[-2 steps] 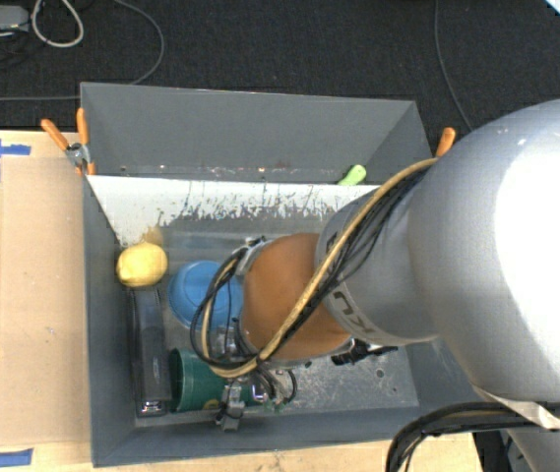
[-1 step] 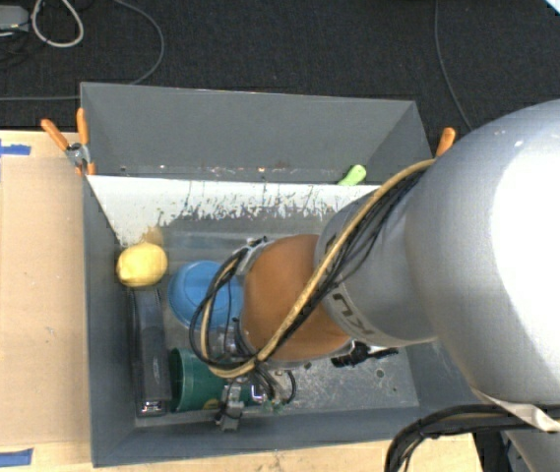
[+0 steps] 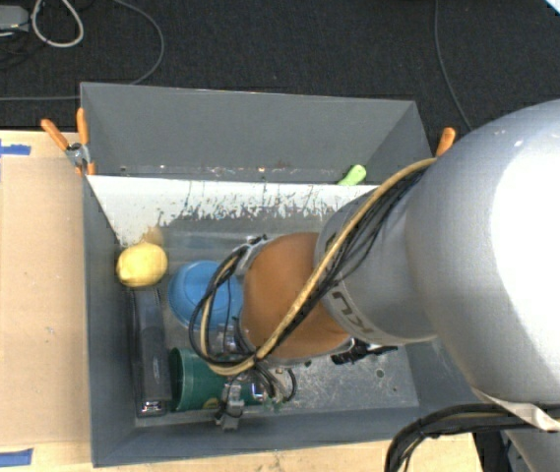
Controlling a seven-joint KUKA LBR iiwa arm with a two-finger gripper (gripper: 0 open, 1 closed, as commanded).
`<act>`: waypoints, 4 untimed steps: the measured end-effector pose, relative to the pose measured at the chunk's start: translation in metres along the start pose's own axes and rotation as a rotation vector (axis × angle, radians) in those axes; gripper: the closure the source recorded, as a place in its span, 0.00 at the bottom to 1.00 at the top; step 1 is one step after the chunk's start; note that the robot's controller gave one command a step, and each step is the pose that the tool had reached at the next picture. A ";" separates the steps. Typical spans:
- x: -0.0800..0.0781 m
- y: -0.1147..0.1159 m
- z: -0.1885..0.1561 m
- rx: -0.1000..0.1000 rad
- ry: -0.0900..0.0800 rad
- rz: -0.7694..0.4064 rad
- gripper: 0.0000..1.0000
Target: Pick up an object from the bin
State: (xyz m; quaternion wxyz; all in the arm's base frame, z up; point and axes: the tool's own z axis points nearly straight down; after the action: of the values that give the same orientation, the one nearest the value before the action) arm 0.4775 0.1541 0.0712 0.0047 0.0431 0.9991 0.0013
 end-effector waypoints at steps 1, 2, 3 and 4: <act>0.000 0.000 0.000 -0.001 -0.001 0.011 0.00; 0.000 0.000 0.000 0.000 0.001 0.007 1.00; 0.000 0.000 0.000 0.000 0.001 0.008 1.00; 0.001 -0.001 -0.004 0.000 0.004 0.012 1.00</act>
Offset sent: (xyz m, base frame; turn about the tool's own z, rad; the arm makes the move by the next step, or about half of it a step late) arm 0.0000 -0.0001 0.0000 0.0011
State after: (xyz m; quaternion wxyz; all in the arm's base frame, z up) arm 0.4769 0.1533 0.0752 0.0026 0.0489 0.9988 0.0013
